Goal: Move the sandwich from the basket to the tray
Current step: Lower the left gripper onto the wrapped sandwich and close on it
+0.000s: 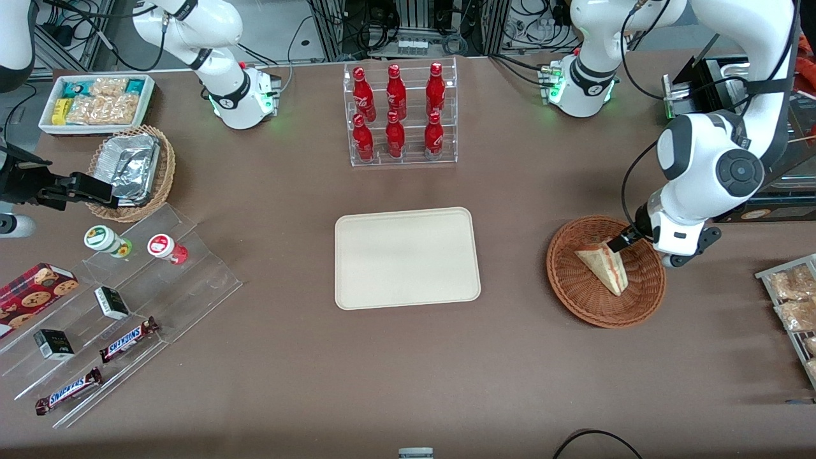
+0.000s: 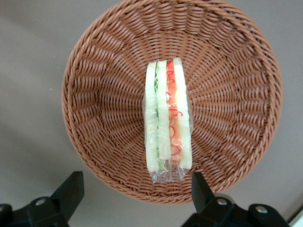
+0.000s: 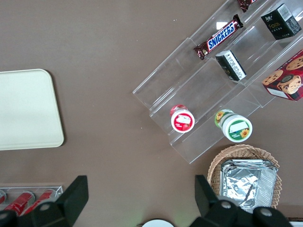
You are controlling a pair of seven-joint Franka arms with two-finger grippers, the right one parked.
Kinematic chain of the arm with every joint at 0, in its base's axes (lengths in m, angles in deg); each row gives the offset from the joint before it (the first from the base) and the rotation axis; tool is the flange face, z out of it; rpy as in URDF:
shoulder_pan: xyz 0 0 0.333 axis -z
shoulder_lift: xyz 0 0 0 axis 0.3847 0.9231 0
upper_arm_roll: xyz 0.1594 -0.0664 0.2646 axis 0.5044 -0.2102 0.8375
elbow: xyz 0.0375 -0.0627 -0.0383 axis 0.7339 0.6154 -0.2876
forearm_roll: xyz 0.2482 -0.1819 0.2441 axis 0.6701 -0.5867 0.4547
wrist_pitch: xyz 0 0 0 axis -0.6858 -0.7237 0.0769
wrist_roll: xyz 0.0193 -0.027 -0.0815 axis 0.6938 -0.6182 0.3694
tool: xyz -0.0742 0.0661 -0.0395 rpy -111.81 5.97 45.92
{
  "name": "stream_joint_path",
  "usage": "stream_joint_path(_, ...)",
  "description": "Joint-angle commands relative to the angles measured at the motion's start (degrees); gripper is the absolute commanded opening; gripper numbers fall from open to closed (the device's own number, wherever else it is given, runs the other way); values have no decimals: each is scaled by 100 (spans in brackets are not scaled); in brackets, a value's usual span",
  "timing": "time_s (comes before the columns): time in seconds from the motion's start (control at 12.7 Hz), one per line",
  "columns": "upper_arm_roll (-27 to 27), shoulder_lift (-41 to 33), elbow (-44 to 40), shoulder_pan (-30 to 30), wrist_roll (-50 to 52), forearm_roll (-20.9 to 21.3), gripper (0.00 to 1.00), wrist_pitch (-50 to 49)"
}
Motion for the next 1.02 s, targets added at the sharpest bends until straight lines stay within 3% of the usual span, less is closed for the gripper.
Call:
stream_joint_path(0.0,-12,78,29,27,219,-23,100,143)
stream_joint_path(0.94,-56,676,-32,141,246,-31,100,889)
